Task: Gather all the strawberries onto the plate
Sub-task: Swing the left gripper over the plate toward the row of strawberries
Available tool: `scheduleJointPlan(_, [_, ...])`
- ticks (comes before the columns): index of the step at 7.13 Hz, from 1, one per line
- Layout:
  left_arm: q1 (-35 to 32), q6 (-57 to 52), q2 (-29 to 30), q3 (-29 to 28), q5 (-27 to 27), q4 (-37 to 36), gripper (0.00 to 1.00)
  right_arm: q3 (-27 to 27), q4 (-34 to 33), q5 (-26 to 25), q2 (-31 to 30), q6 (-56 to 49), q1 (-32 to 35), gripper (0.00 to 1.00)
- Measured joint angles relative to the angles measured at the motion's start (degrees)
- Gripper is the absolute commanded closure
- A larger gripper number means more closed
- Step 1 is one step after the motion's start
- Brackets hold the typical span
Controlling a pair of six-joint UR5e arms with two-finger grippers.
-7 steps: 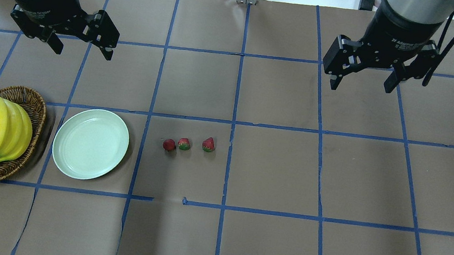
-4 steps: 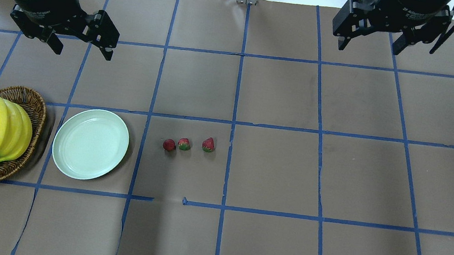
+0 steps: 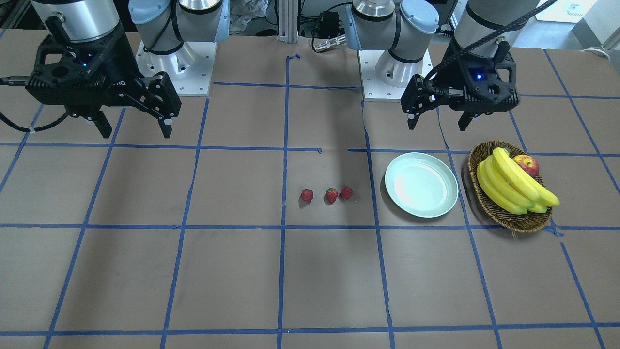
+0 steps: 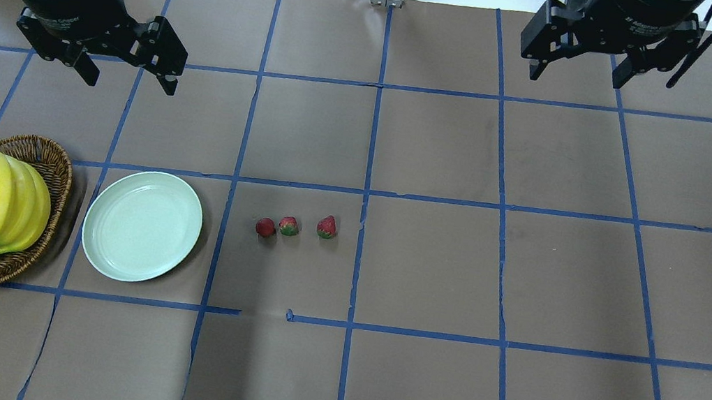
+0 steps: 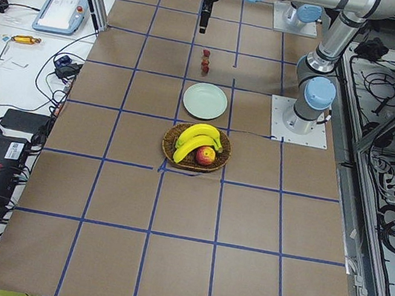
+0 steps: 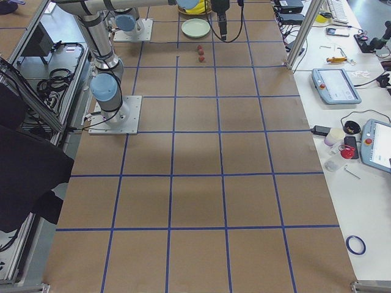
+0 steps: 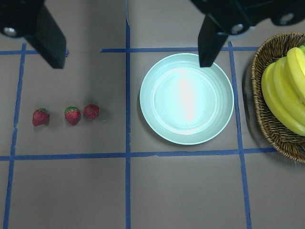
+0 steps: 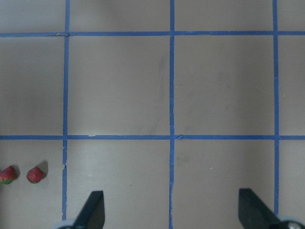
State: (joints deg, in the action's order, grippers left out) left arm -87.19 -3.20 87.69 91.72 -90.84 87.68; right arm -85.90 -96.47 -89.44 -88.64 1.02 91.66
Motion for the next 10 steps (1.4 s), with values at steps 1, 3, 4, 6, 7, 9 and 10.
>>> scheduleJointPlan(1, [0.0, 0.1, 0.1, 0.1, 0.0, 0.0, 0.0, -0.3, 0.8, -0.1, -0.1, -0.1, 0.1, 0.0])
scheduleJointPlan(3, [0.0, 0.9, 0.2, 0.1, 0.0, 0.1, 0.0, -0.5, 2.3, -0.2, -0.2, 0.0, 0.1, 0.0])
scheduleJointPlan(4, [0.0, 1.5, 0.3, 0.1, 0.1, 0.1, 0.0, -0.5, 2.5, -0.2, -0.2, 0.0, 0.2, 0.0])
scheduleJointPlan(6, [-3.2, 6.4, 0.8, 2.7, 0.0, 0.0, 0.0, -0.5, 2.7, -0.2, -0.1, 0.1, 0.2, 0.0])
scheduleJointPlan(7, [-6.1, 10.7, 1.0, 6.1, -0.3, -1.2, 0.0, -0.5, 2.7, -0.2, -0.1, 0.1, 0.2, 0.0])
scheduleJointPlan(9, [-8.7, 18.7, 2.2, 13.2, -0.9, -8.1, 0.0, -0.5, 2.6, -0.3, 0.0, 0.2, 0.2, 0.0])
scheduleJointPlan(10, [-9.0, 24.4, 3.5, 15.2, -0.6, -11.5, 0.0, -0.5, 2.6, -0.3, 0.0, 0.2, 0.2, 0.0])
